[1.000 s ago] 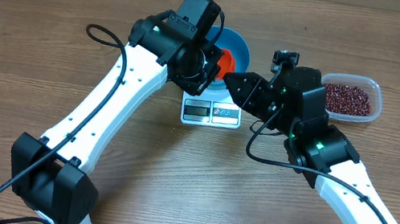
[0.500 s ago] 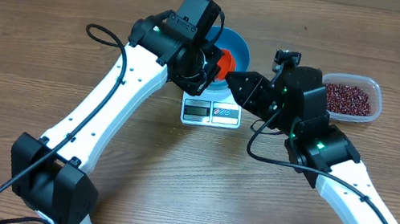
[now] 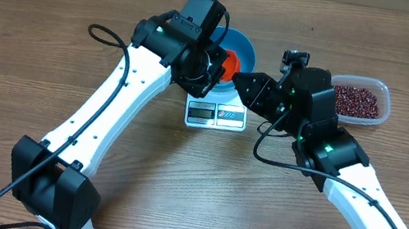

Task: Scoop item into bowl and weigh 150g on scale
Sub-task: 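Reach the right gripper to the scoop handle and grasp it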

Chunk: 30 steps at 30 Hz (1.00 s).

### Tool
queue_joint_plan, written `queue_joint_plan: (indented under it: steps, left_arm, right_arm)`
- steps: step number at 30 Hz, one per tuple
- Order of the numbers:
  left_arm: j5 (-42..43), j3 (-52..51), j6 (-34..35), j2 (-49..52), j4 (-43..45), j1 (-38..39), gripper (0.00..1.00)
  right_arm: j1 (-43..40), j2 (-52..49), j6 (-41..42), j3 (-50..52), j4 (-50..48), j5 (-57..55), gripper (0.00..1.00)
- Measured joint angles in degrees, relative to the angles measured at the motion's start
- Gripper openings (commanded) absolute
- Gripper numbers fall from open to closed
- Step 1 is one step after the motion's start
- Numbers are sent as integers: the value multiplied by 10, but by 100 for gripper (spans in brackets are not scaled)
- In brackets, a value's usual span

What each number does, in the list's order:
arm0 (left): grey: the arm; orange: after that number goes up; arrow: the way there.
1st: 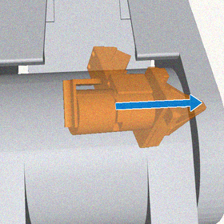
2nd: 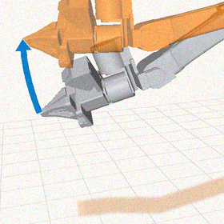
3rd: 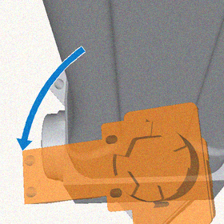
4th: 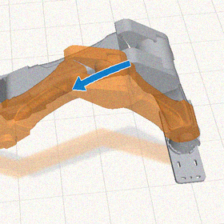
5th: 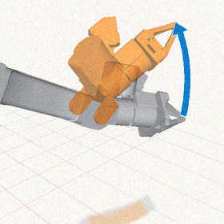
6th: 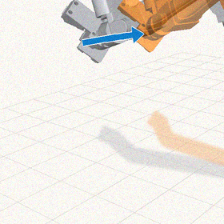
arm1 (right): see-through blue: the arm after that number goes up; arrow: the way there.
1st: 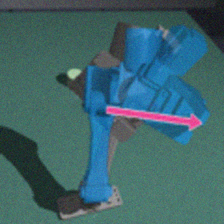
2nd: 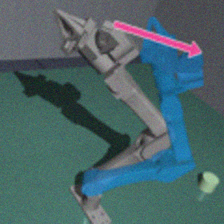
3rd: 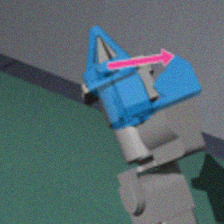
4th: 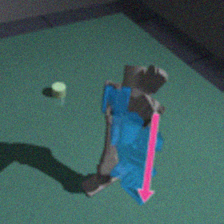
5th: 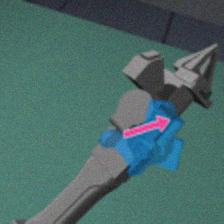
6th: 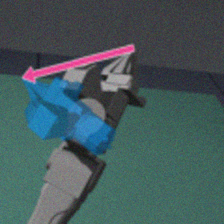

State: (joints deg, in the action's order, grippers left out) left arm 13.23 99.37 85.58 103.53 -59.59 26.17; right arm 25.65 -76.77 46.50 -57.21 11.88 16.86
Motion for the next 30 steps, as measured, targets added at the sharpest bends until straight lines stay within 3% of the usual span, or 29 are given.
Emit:
queue_joint_plan:
  steps: [30]
  left_arm:
    - [0, 0, -2, 0, 0, 0, 4]
  right_arm:
    - [-9, 0, 0, 0, 0, 10, 16]
